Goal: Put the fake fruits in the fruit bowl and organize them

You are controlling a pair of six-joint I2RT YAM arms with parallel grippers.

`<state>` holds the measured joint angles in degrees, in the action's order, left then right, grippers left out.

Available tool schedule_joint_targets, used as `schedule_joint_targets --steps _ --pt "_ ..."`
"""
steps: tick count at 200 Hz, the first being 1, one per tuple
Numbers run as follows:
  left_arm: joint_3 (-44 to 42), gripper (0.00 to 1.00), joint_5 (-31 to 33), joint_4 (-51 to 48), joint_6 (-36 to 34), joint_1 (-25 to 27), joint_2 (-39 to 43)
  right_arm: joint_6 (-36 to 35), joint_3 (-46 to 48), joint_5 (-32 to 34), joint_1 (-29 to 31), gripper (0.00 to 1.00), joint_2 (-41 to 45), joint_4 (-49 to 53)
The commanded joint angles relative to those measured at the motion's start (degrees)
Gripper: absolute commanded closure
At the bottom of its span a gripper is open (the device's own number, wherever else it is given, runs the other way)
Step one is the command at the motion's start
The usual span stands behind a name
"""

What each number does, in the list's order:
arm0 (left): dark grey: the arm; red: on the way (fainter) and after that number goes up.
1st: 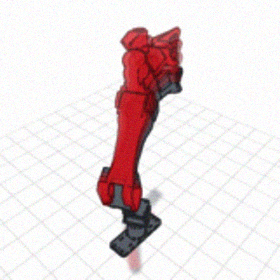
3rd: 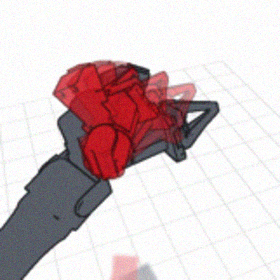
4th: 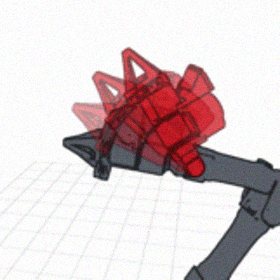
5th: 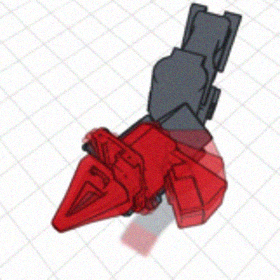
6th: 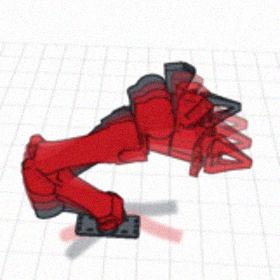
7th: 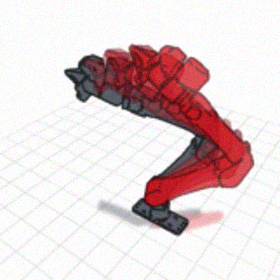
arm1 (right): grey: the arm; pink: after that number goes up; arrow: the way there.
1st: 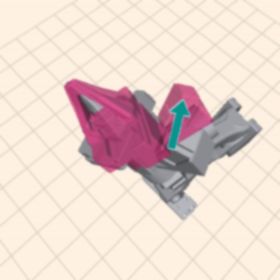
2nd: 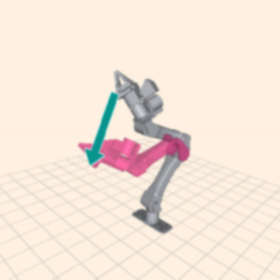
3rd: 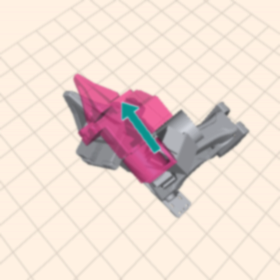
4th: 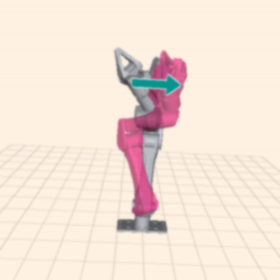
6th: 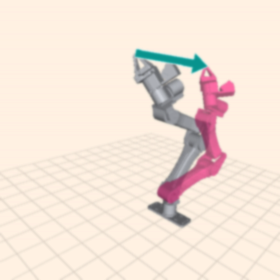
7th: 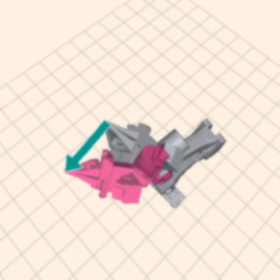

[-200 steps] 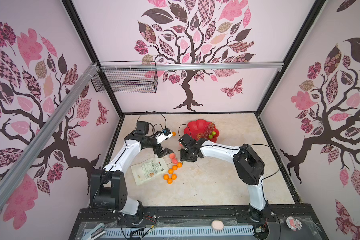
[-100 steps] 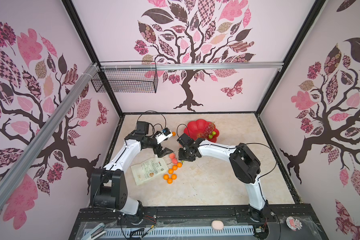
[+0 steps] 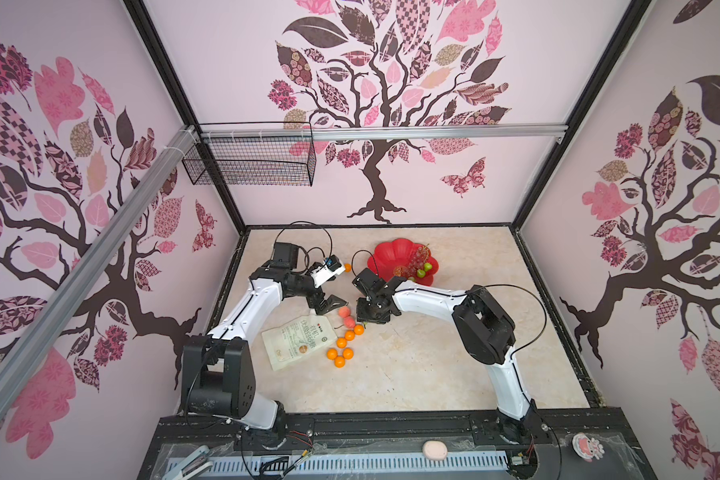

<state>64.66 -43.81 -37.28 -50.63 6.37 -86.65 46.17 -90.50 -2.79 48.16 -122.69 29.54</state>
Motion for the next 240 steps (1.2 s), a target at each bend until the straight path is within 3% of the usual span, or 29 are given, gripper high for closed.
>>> schedule_joint_targets --steps 1,118,186,240 --pt "-0.3 0.02 -1.0 0.5 0.4 -0.2 -0.6 -0.6 -1.4 0.9 -0.3 0.53 -3.0 1.7" --pt "-0.2 0.02 0.4 1.9 1.0 0.1 -1.4 -0.7 2.1 -0.7 -0.7 0.65 -0.1 1.0" --pt "-1.5 0.02 -1.3 5.8 0.9 2.3 -1.0 0.1 11.8 -2.6 -2.0 0.66 12.0 -1.9" --pt "-1.6 0.02 -1.5 11.9 6.9 7.2 -2.2 1.6 18.7 -3.9 -8.4 0.69 20.5 -3.9"
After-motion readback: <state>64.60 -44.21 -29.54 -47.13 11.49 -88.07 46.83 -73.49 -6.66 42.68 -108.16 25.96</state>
